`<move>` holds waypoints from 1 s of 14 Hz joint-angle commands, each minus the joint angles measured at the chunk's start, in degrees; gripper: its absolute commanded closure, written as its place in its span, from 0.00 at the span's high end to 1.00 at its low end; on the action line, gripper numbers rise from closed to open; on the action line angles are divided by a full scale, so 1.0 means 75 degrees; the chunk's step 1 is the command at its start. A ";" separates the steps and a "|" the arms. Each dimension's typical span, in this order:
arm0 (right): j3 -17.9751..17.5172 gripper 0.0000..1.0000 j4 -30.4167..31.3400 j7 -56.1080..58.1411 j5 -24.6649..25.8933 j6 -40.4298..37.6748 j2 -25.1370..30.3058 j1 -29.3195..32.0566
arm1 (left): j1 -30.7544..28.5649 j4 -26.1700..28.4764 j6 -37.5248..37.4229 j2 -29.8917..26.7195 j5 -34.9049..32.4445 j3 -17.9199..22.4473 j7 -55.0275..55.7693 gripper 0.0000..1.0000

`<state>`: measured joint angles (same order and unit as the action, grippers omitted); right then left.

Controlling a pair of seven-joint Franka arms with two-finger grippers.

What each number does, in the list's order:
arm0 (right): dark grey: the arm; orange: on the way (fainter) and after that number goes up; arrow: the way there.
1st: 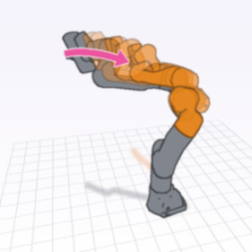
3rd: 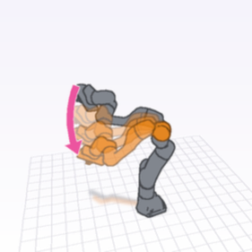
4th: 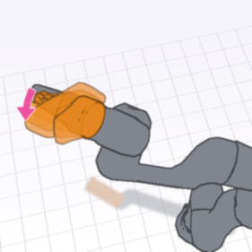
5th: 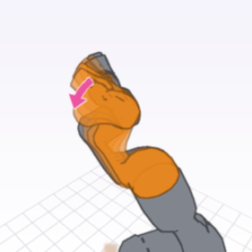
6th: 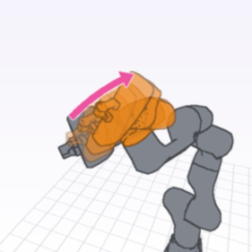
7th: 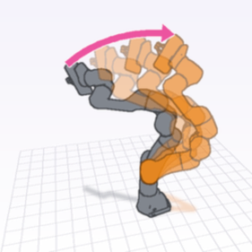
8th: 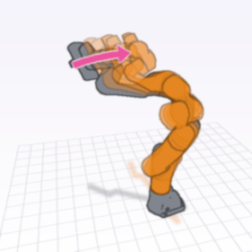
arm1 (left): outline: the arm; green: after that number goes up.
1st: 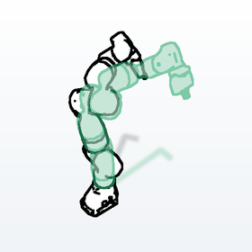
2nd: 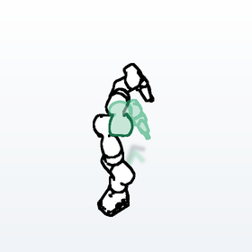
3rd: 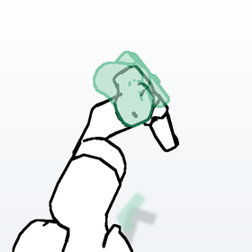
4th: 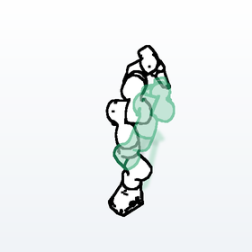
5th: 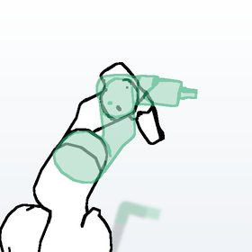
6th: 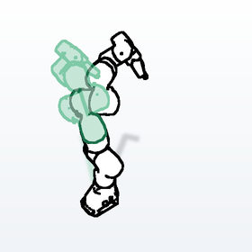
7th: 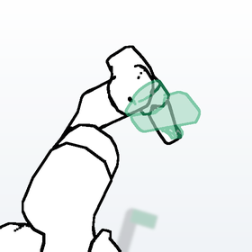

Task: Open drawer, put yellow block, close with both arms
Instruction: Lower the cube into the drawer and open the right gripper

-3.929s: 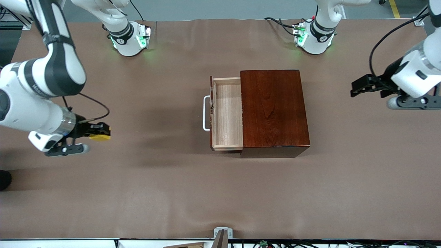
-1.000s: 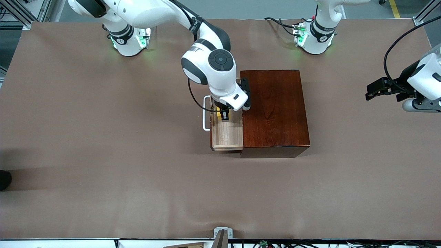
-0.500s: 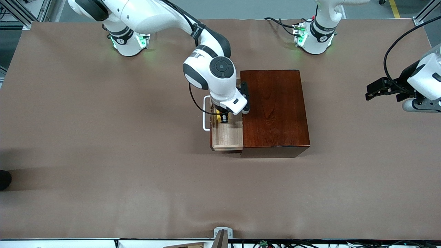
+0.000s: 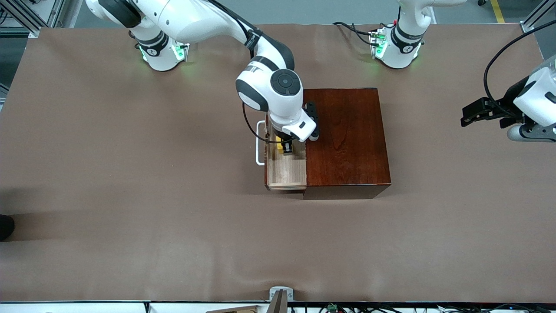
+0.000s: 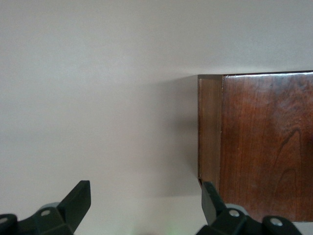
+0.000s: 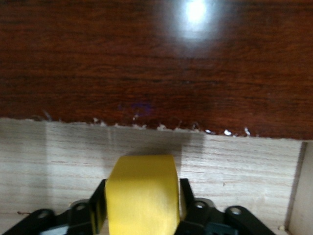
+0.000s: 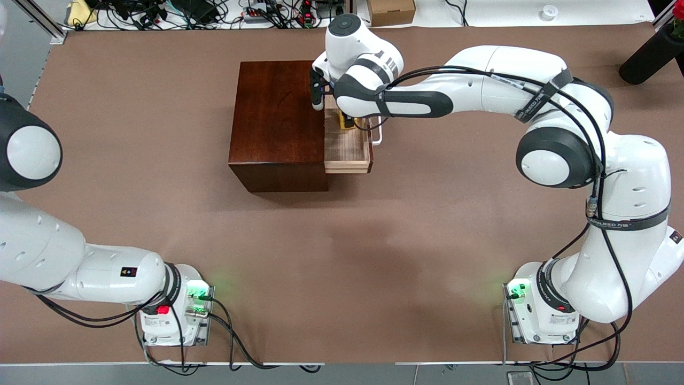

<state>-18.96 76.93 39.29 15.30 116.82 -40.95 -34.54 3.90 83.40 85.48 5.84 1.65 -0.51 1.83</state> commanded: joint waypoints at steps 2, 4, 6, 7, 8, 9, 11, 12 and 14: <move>0.0067 1.00 -0.0215 -0.0293 0.0256 -0.0072 -0.0048 -0.0129 | -0.0051 0.0071 0.0087 -0.0017 0.0026 -0.0038 -0.0138 1.00; 0.0079 1.00 -0.0261 -0.0293 0.0256 -0.0131 0.0011 -0.0117 | -0.0051 0.0071 0.0087 -0.0016 0.0026 -0.0038 -0.0138 1.00; 0.0079 1.00 -0.0273 -0.0293 0.0221 -0.0143 0.0093 -0.0082 | -0.0051 0.0071 0.0087 -0.0016 0.0026 -0.0038 -0.0127 1.00; 0.0067 1.00 -0.0273 -0.0398 0.0198 -0.0154 0.0163 -0.0047 | -0.0051 0.0071 0.0087 -0.0016 0.0026 -0.0038 -0.0127 1.00; 0.0056 1.00 -0.0285 -0.0643 0.0186 -0.0224 0.0163 -0.0023 | -0.0051 0.0071 0.0087 -0.0005 0.0026 -0.0038 -0.0127 1.00; 0.0044 1.00 -0.0285 -0.0865 0.0198 -0.0364 0.0187 -0.0023 | -0.0039 0.0071 0.0087 -0.0005 0.0026 -0.0038 -0.0127 1.00; 0.0044 1.00 -0.0285 -0.1066 0.0151 -0.0552 0.0338 0.0012 | -0.0039 0.0071 0.0087 -0.0005 0.0026 -0.0038 -0.0127 1.00; 0.0044 1.00 -0.0285 -0.1090 0.0116 -0.0564 0.0444 0.0024 | -0.0039 0.0071 0.0087 0.0007 0.0026 -0.0038 -0.0127 1.00; 0.0032 1.00 -0.0285 -0.1474 0.0081 -0.0739 0.0608 0.0222 | -0.0028 0.0071 0.0111 0.0019 0.0026 -0.0038 -0.0080 1.00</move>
<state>-18.54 74.08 31.19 15.81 113.20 -38.88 -34.27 3.90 83.47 85.48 6.15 1.65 -0.52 1.83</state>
